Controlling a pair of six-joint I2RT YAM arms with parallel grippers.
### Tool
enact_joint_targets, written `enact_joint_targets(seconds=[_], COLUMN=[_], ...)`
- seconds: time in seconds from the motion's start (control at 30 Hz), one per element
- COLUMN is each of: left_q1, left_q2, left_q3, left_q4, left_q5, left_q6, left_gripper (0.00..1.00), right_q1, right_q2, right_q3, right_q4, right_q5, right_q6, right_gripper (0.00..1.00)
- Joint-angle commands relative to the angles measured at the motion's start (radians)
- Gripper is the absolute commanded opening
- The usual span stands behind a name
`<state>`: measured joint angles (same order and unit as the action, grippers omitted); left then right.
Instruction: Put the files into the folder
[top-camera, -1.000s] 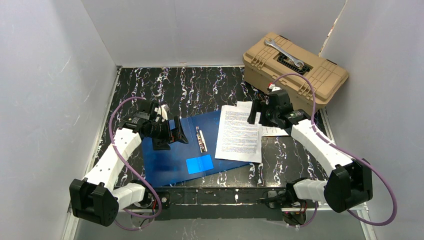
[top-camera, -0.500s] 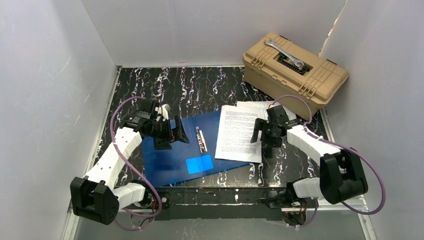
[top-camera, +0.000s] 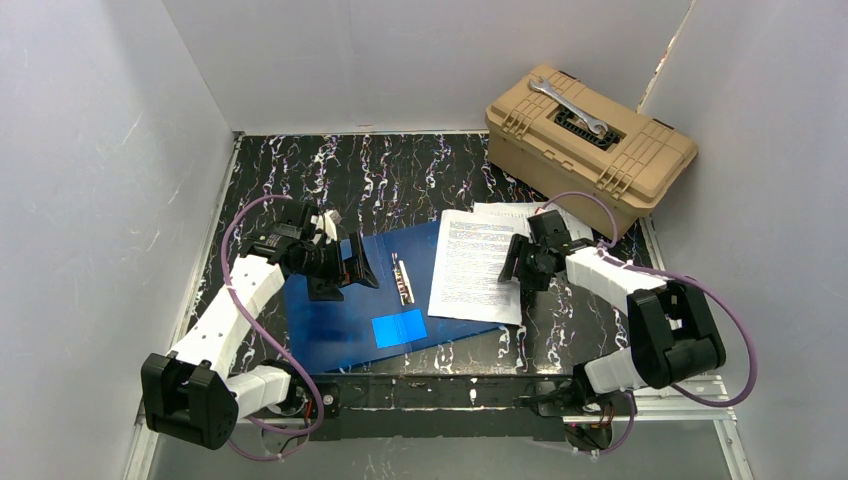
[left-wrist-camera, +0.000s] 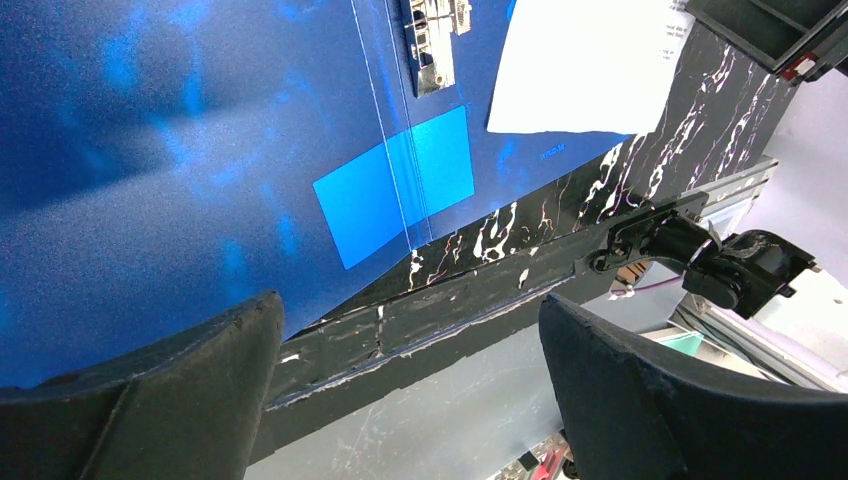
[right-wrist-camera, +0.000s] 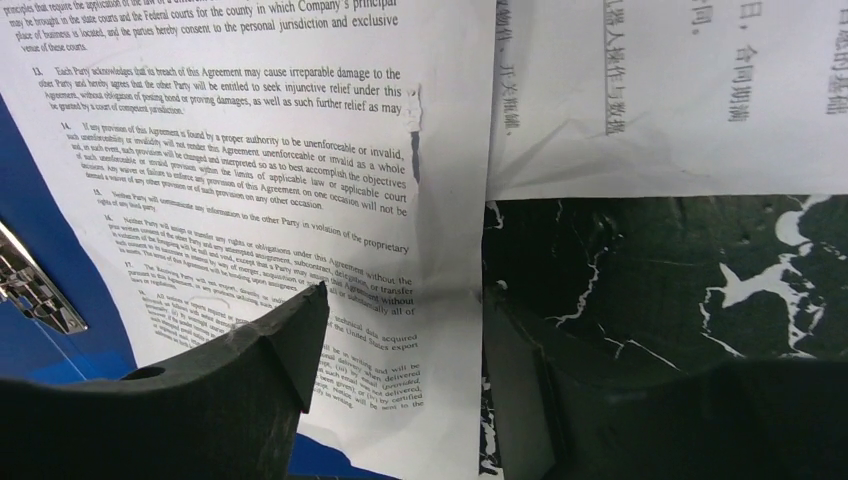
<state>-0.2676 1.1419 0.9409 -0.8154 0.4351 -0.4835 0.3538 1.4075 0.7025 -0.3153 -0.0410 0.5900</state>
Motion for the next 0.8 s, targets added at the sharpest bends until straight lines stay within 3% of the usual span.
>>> enact_joint_targets(seconds=[0.0, 0.13, 0.33, 0.53, 0.6, 0.77], left_q1=[0.004, 0.004, 0.004, 0.004, 0.004, 0.004], left_q2=[-0.008, -0.008, -0.004, -0.001, -0.001, -0.007], left_q3=[-0.009, -0.012, -0.019, -0.021, -0.021, -0.018], left_q4=[-0.014, -0.013, -0.007, -0.004, -0.004, -0.005], left_q5=[0.023, 0.020, 0.019, 0.017, 0.018, 0.015], left_q6=[0.005, 0.009, 0.014, 0.016, 0.018, 0.019], left_gripper=[0.98, 0.98, 0.98, 0.98, 0.98, 0.98], right_q1=[0.031, 0.057, 0.059, 0.059, 0.059, 0.060], right_q2=[0.058, 0.079, 0.102, 0.102, 0.099, 0.065], right_q3=[-0.010, -0.013, -0.028, -0.028, -0.017, 0.018], right_q4=[0.020, 0.005, -0.001, -0.008, -0.020, -0.067], right_q5=[0.016, 0.086, 0.115, 0.110, 0.110, 0.106], right_q6=[0.023, 0.017, 0.003, -0.012, -0.020, -0.044], right_gripper=[0.65, 0.57, 0.33, 0.17, 0.01, 0.01])
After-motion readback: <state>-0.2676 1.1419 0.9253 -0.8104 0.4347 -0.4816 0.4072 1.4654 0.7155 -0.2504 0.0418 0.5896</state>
